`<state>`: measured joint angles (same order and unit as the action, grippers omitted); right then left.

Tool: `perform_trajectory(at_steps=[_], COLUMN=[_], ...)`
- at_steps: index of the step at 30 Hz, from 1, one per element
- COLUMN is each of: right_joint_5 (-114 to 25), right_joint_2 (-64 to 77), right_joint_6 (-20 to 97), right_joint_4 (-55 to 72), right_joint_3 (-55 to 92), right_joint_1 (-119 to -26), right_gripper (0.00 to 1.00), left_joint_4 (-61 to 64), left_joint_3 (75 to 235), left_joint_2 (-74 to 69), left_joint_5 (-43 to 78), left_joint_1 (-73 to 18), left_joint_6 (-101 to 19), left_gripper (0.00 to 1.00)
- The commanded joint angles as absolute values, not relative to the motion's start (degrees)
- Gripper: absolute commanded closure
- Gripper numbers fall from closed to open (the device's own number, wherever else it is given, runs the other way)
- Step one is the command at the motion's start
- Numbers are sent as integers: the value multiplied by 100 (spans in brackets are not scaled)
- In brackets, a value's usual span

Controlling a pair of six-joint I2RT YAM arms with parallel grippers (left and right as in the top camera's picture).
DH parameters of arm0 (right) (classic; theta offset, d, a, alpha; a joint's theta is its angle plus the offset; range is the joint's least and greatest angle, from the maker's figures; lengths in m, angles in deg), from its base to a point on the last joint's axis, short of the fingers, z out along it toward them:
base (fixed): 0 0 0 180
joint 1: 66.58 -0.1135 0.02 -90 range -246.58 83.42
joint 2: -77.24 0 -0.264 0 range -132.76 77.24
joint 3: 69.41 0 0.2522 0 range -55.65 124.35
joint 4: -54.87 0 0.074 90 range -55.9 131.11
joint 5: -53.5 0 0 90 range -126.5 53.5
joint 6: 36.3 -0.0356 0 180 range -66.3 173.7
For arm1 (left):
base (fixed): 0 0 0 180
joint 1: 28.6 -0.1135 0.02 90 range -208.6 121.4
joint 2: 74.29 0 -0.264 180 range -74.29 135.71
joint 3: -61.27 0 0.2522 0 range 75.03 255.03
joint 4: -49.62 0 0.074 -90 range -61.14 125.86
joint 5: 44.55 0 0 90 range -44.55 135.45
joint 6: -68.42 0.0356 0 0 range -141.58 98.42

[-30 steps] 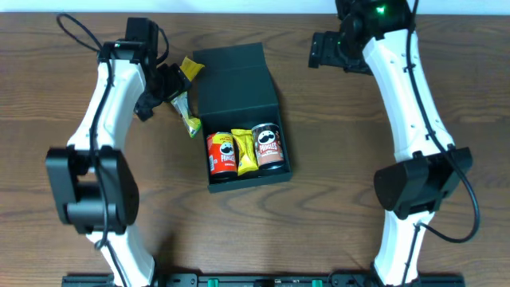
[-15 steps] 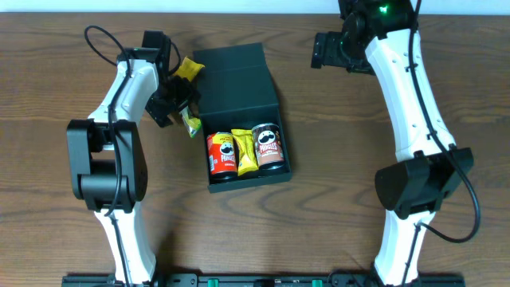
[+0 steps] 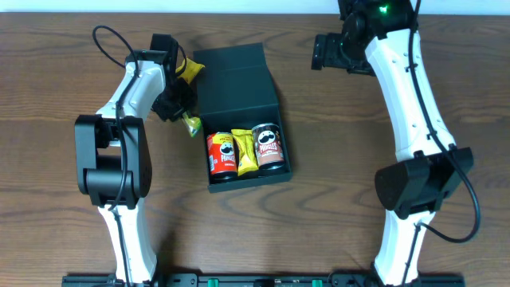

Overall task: Pack container
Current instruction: 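Grasp the yellow-green triangular packet with the left gripper and lift it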

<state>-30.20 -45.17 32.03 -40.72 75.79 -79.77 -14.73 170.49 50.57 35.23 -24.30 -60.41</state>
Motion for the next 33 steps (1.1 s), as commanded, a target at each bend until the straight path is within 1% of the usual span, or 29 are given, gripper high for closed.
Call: perform_trajectory(at_steps=[1, 3, 5, 16, 19, 23, 27, 33], right_joint_5=[-2921, -2923, -2923, -2921, -2921, -2921, -2921, -2921], right_joint_2=[-4490, -4490, -4490, -4490, -4490, -4490, -4490, -4490], right_joint_6=[3275, 3275, 3275, 3275, 3275, 3275, 3275, 3275], right_joint_4=[-4128, -4155, -4168, -4157, -4133, -4069, -4037, -3916], right_joint_3=[7706, 7706, 7706, 7706, 7706, 7706, 7706, 7706], right_joint_1=[-7926, -7926, -7931, -7929, -7929, -7929, -7929, -7929], right_gripper=[1, 1, 1, 1, 1, 1, 1, 1], left_joint_4=[-1486, -1486, -1488, -1554, -1634, -1645, -1687, -1822], left_joint_3=[17023, 17023, 17023, 17025, 17040, 17044, 17044, 17044], left_joint_2=[5149, 5149, 5149, 5149, 5131, 5007, 4679, 3745], left_joint_5=[3645, 3648, 3650, 3589, 3490, 3704, 3936, 4181], left_joint_1=[-2437, -2437, -2437, -2439, -2439, -2439, -2439, -2437], left_joint_6=[-5947, -5945, -5923, -5660, -5427, -5005, -4635, -4076], left_gripper=[83, 91, 94, 94, 94, 94, 94, 91])
